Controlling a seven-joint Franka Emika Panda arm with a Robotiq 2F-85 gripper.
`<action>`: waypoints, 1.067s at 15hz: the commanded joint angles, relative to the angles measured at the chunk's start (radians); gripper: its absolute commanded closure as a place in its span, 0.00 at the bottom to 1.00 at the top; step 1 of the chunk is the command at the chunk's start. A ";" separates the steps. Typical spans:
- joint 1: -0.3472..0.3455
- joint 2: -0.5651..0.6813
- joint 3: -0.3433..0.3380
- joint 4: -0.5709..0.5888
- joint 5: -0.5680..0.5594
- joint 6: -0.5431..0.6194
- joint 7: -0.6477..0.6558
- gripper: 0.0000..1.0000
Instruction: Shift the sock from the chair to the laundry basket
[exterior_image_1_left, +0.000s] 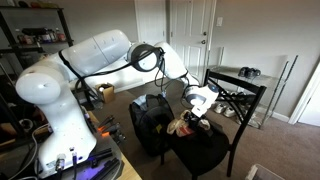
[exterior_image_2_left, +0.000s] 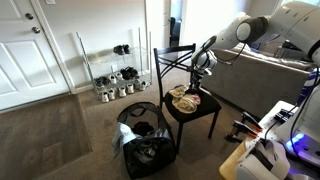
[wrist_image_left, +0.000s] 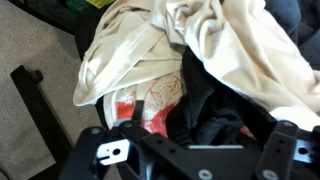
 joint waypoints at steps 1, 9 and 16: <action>-0.022 0.012 0.035 0.021 0.015 -0.014 -0.049 0.00; -0.097 0.051 0.096 0.075 0.092 -0.103 -0.062 0.00; -0.068 0.056 0.048 0.094 0.077 -0.097 -0.064 0.00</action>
